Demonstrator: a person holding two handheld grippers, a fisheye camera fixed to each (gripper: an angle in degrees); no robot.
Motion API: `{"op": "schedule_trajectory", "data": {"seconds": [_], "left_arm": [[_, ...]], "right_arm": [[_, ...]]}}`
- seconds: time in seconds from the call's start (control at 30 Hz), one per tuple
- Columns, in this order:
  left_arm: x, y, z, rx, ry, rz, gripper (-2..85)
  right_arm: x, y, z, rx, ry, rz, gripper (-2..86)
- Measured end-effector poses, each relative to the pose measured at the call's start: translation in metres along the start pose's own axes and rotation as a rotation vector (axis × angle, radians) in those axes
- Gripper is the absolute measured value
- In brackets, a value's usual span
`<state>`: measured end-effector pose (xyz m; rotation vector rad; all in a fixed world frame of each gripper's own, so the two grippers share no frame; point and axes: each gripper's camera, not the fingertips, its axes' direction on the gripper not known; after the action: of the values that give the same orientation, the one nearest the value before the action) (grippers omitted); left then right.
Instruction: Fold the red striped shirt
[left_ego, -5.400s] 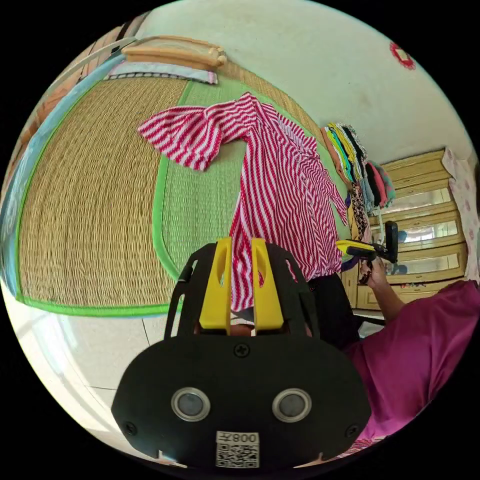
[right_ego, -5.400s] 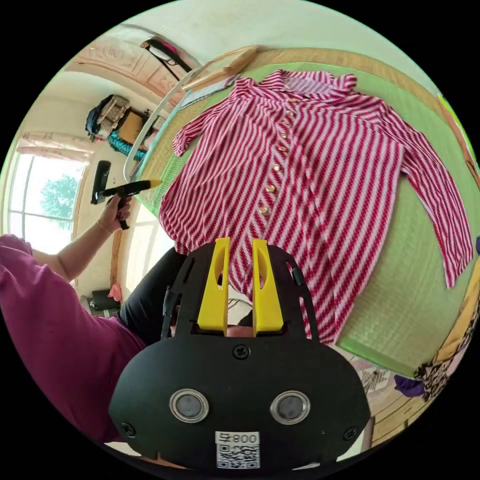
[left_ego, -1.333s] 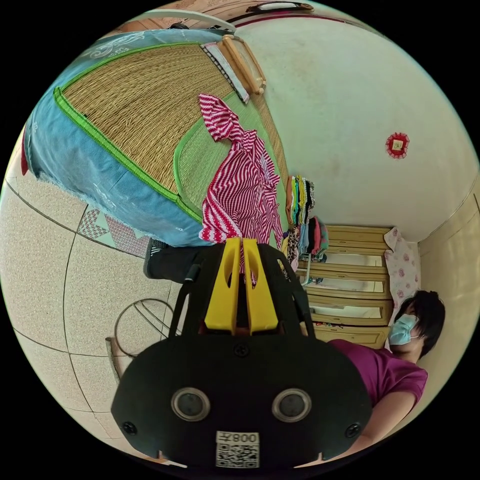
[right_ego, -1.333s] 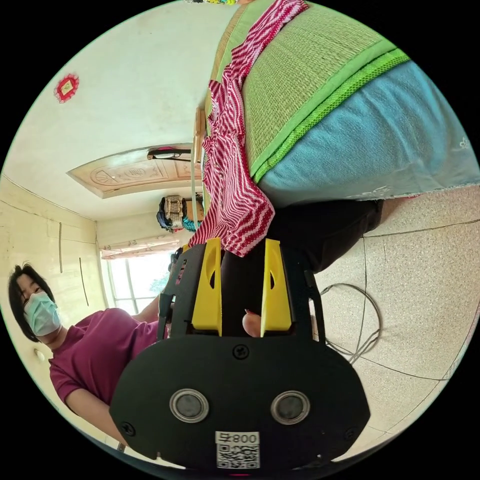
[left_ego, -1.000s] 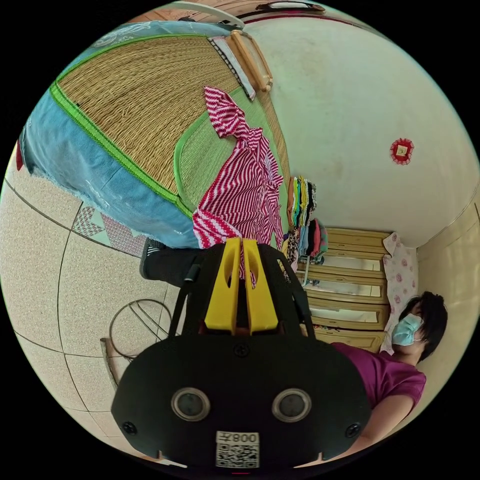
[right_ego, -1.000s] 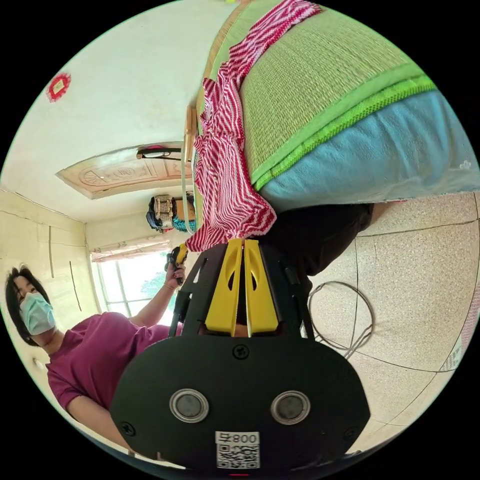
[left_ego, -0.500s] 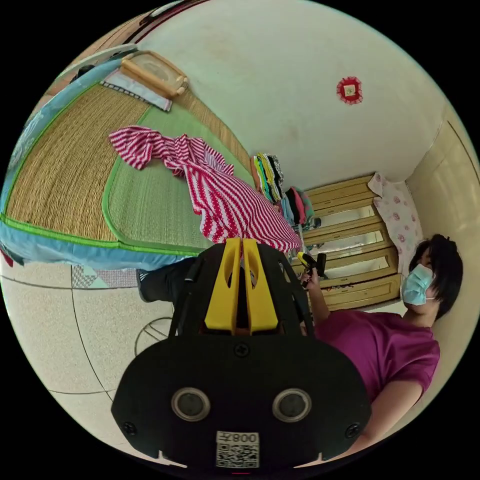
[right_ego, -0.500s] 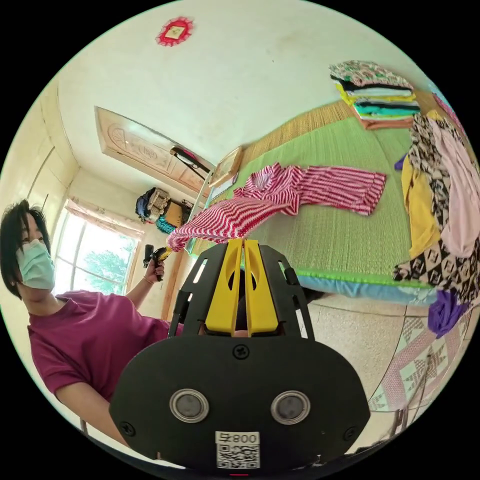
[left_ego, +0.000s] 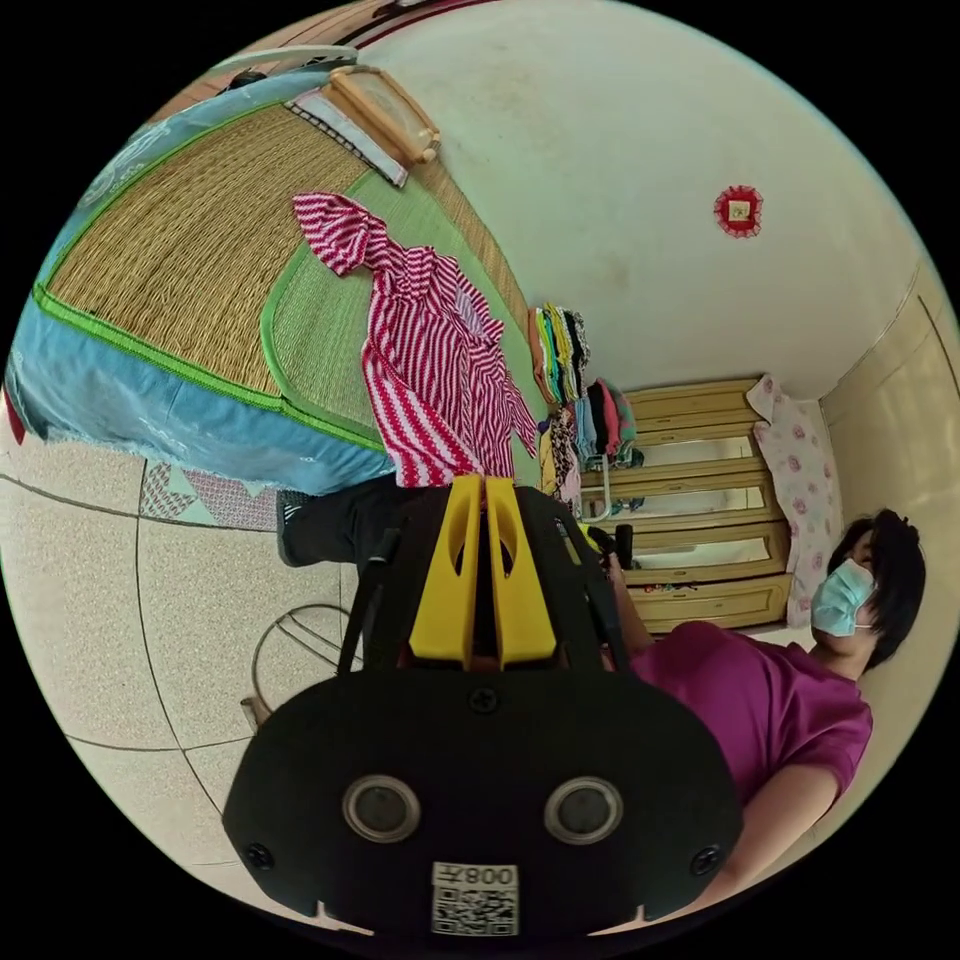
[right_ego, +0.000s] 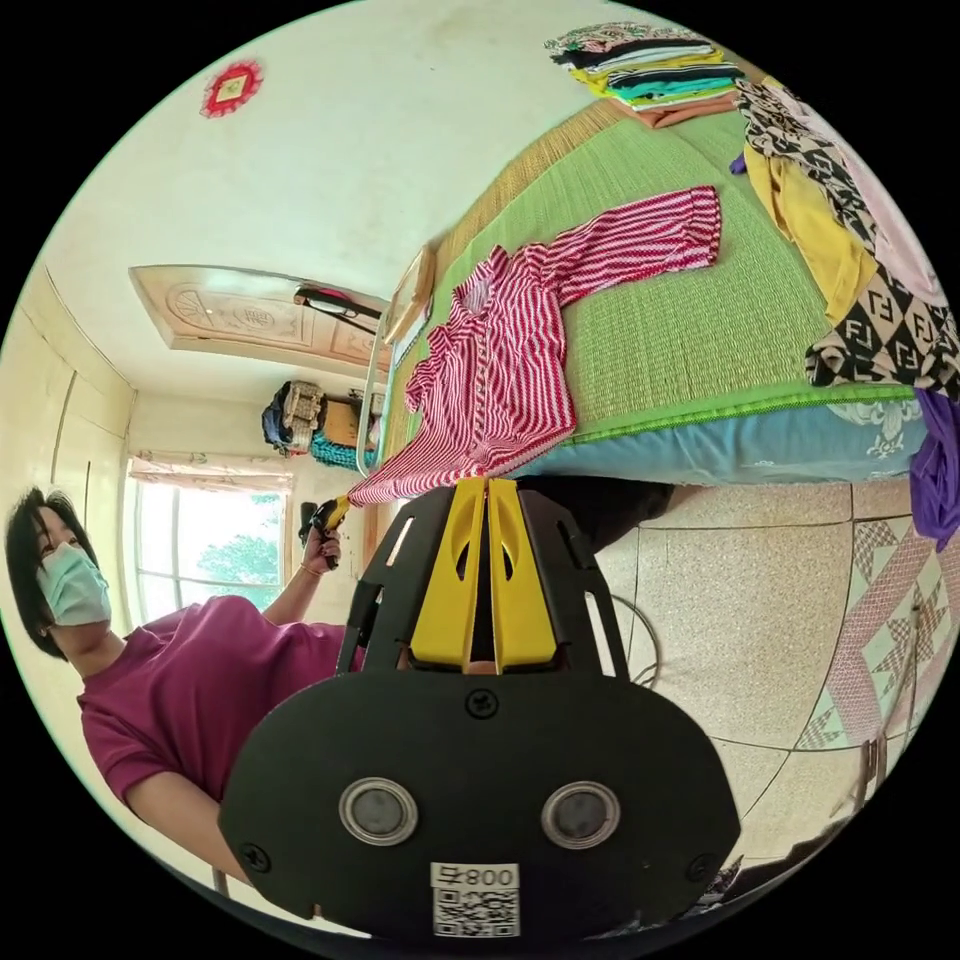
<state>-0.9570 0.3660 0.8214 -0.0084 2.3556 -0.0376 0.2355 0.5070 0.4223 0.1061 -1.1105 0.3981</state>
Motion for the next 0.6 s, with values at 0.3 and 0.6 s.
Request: {"op": "schedule_trajectory", "data": {"seconds": [0.3, 0.6], "left_arm": [[-0.081, 0.001, 0.036, -0.022, -0.069, -0.266, 1.0], [-0.057, -0.136, 0.070, 0.037, -0.160, -0.102, 5.6]], "right_arm": [[0.093, 0.045, 0.085, -0.088, -0.073, 0.287, 0.8], [0.082, -0.056, 0.092, 0.072, 0.160, 0.262, 3.4]]}}
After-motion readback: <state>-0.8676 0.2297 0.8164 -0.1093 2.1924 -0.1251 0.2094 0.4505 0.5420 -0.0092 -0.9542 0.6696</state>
